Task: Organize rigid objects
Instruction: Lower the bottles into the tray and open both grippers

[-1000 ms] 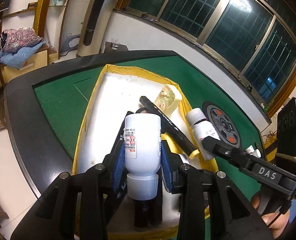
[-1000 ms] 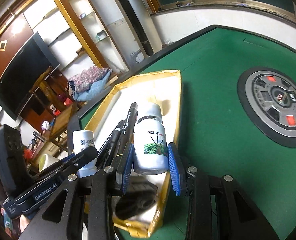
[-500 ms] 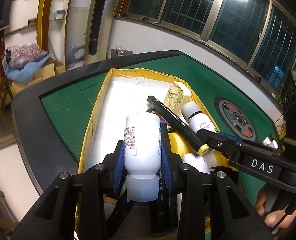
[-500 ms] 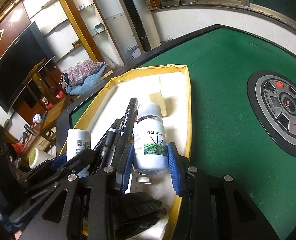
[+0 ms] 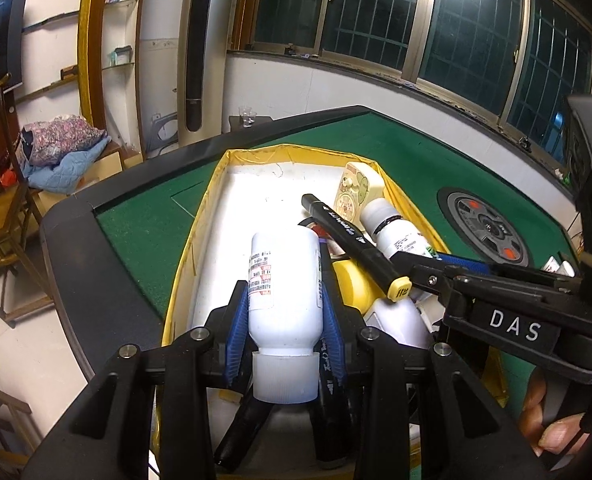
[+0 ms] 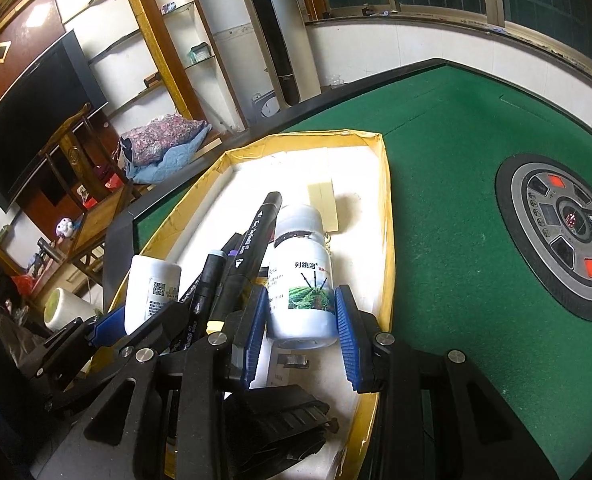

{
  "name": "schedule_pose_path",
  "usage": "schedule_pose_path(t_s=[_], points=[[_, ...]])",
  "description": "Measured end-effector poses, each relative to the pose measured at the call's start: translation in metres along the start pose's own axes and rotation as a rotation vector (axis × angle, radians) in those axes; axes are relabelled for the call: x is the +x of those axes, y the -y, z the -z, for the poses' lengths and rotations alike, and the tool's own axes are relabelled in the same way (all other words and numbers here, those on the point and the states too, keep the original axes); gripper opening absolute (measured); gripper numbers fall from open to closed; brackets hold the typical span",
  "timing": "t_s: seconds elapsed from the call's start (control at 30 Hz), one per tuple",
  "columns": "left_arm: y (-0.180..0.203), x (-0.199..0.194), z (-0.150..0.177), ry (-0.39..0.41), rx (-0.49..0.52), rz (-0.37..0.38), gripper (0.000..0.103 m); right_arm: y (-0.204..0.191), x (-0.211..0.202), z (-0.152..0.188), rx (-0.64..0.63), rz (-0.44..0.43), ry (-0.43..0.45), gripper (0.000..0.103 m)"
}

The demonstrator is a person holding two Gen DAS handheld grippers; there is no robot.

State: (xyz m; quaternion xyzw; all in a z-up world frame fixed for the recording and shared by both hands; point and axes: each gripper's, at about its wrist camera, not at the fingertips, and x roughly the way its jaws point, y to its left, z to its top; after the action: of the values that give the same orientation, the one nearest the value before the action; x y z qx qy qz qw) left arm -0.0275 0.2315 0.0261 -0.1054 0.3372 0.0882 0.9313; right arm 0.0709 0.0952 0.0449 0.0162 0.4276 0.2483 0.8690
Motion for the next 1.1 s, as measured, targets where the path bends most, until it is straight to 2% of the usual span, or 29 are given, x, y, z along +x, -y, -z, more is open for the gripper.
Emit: schedule_pose_path(t_s=[1.1], points=[[0.005,-0.01,0.004,0.051,0.063,-0.049,0.032,-0.015,0.001,0.002,-0.023,0.028,0.014,0.032]])
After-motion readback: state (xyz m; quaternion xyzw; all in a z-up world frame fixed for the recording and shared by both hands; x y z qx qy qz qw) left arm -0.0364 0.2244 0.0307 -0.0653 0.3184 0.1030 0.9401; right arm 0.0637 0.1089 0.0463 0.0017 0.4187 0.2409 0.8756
